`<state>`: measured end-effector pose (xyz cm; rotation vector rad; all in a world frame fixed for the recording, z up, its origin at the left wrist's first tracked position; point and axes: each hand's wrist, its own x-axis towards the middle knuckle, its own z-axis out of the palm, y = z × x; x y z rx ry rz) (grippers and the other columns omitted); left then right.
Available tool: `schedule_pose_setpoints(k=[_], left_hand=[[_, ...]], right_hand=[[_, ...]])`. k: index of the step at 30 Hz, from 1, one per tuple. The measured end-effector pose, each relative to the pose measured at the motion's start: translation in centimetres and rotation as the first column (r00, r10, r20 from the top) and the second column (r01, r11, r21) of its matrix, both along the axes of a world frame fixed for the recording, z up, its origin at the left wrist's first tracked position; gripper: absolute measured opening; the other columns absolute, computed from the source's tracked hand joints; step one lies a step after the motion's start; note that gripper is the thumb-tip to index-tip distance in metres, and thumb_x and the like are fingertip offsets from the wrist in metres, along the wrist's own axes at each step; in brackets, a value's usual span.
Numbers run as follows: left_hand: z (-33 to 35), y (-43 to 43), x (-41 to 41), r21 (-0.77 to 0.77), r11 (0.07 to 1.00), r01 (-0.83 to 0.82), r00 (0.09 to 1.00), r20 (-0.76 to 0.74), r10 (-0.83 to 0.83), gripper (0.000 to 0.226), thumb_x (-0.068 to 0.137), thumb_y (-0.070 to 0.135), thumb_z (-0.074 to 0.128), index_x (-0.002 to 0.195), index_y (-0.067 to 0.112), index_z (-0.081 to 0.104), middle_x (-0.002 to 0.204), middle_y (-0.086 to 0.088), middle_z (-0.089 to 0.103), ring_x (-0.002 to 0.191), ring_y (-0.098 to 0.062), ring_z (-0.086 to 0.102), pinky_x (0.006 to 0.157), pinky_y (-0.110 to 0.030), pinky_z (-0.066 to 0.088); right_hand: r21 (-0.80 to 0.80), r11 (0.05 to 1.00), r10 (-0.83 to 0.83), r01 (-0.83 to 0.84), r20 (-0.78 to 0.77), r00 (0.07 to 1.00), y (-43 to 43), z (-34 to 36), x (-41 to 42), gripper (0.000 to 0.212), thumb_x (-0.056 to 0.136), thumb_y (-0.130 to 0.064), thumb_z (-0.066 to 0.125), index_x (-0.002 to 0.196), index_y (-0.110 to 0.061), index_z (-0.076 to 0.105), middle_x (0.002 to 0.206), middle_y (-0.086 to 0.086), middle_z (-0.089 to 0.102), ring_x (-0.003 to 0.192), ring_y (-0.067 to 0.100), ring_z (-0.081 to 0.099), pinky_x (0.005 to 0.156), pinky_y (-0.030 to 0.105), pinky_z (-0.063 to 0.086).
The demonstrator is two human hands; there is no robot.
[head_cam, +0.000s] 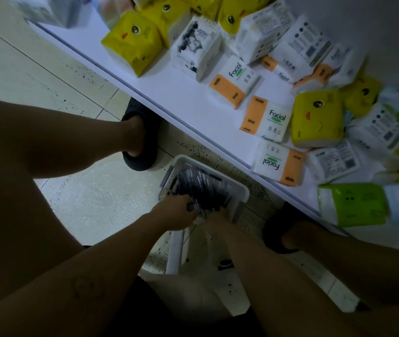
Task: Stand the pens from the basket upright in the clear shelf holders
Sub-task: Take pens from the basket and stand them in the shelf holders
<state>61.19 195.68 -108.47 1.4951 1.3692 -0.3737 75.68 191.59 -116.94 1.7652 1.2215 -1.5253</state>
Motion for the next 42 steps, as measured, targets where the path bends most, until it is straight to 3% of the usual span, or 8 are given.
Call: schedule_pose_setpoints(k=[6, 12, 16, 18, 21, 27, 34, 42], left_hand=[[-0.4, 0.1, 0.0, -0.005, 0.998, -0.056, 0.998, 0.036, 0.057, 0.033, 0.094, 0.032, 0.053, 0.119, 0.011, 0.060, 0.117, -0.009, 0.065, 0.105, -0.021, 0.060, 0.086, -0.029, 0.048], [-0.7, 0.0, -0.3, -0.009, 0.998, -0.060, 0.997, 0.055, 0.061, 0.032, 0.096, 0.031, 0.051, 0.118, 0.010, 0.062, 0.116, -0.010, 0.064, 0.102, -0.021, 0.060, 0.074, -0.022, 0.046], [-1.2, 0.4, -0.8, -0.007, 0.999, -0.049, 0.998, 0.047, 0.049, 0.032, 0.097, 0.031, 0.049, 0.120, 0.012, 0.061, 0.114, -0.009, 0.063, 0.097, -0.017, 0.057, 0.072, -0.021, 0.044], [-1.7, 0.6, -0.8, -0.022, 0.999, -0.038, 0.999, 0.021, 0.038, 0.032, 0.096, 0.032, 0.048, 0.119, 0.013, 0.061, 0.111, -0.007, 0.063, 0.098, -0.018, 0.058, 0.078, -0.026, 0.046], [-2.9, 0.8, -0.5, -0.049, 0.999, -0.025, 1.000, 0.015, 0.026, 0.029, 0.095, 0.033, 0.048, 0.102, 0.011, 0.066, 0.094, -0.008, 0.064, 0.087, -0.019, 0.059, 0.069, -0.026, 0.045], [-5.7, 1.8, 1.1, -0.105, 0.994, -0.036, 0.999, 0.000, 0.037, 0.030, 0.092, 0.030, 0.052, 0.092, 0.005, 0.068, 0.088, -0.010, 0.064, 0.085, -0.024, 0.061, 0.076, -0.033, 0.051], [-9.2, 2.4, 1.7, -0.184, 0.981, -0.066, 0.998, 0.003, 0.068, 0.033, 0.093, 0.031, 0.055, 0.110, 0.004, 0.064, 0.109, -0.011, 0.060, 0.100, -0.023, 0.055, 0.078, -0.028, 0.039], [-10.0, 3.7, 2.4, -0.463, 0.854, -0.236, 0.938, 0.121, 0.325, 0.053, 0.095, 0.023, 0.057, 0.143, 0.007, 0.041, 0.141, -0.016, 0.046, 0.128, -0.033, 0.045, 0.096, -0.034, 0.041]], right_hand=[[0.015, 0.836, -0.544, 0.549, -0.107, 0.832, 0.8, 0.3, -0.3, 0.033, 0.100, -0.015, 0.048, 0.132, -0.005, 0.052, 0.112, 0.015, 0.061, 0.100, 0.031, 0.058, 0.081, 0.035, 0.051], [-0.068, 0.809, -0.586, 0.583, -0.039, 0.809, 1.5, 0.3, -0.2, 0.047, 0.093, -0.023, 0.062, 0.131, 0.002, 0.053, 0.130, 0.017, 0.056, 0.112, 0.032, 0.057, 0.082, 0.031, 0.046], [-0.081, 0.811, -0.582, 0.579, -0.018, 0.813, 2.2, 0.2, 0.3, 0.034, 0.092, -0.024, 0.063, 0.120, -0.005, 0.056, 0.115, 0.017, 0.058, 0.088, 0.025, 0.053, 0.077, 0.032, 0.042], [-0.023, 0.841, -0.541, 0.541, -0.003, 0.841, 2.3, 0.2, 1.0, 0.012, 0.093, -0.022, 0.060, 0.093, -0.011, 0.056, 0.089, 0.007, 0.055, 0.072, 0.016, 0.049, 0.066, 0.027, 0.042], [0.049, 0.800, -0.599, 0.598, -0.009, 0.801, 2.6, 0.0, 1.7, 0.028, 0.092, -0.011, 0.059, 0.071, -0.021, 0.045, 0.074, -0.002, 0.048, 0.062, 0.008, 0.045, 0.051, 0.015, 0.041], [0.092, 0.643, -0.753, 0.760, -0.102, 0.649, 1.9, 4.1, 3.1, 0.008, 0.085, 0.002, 0.067, 0.093, 0.005, 0.067, 0.077, 0.013, 0.062, 0.068, 0.026, 0.062, 0.065, 0.033, 0.055], [0.206, 0.661, -0.700, 0.721, -0.178, 0.692, 1.6, 8.4, 2.5, 0.012, 0.088, 0.002, 0.065, 0.089, -0.010, 0.063, 0.076, 0.009, 0.063, 0.067, 0.026, 0.060, 0.074, 0.042, 0.055], [0.243, 0.706, -0.644, 0.665, -0.170, 0.746, 3.2, 9.9, 2.5, 0.015, 0.088, 0.002, 0.064, 0.103, -0.002, 0.065, 0.079, 0.004, 0.063, 0.062, 0.013, 0.058, 0.056, 0.019, 0.050]])
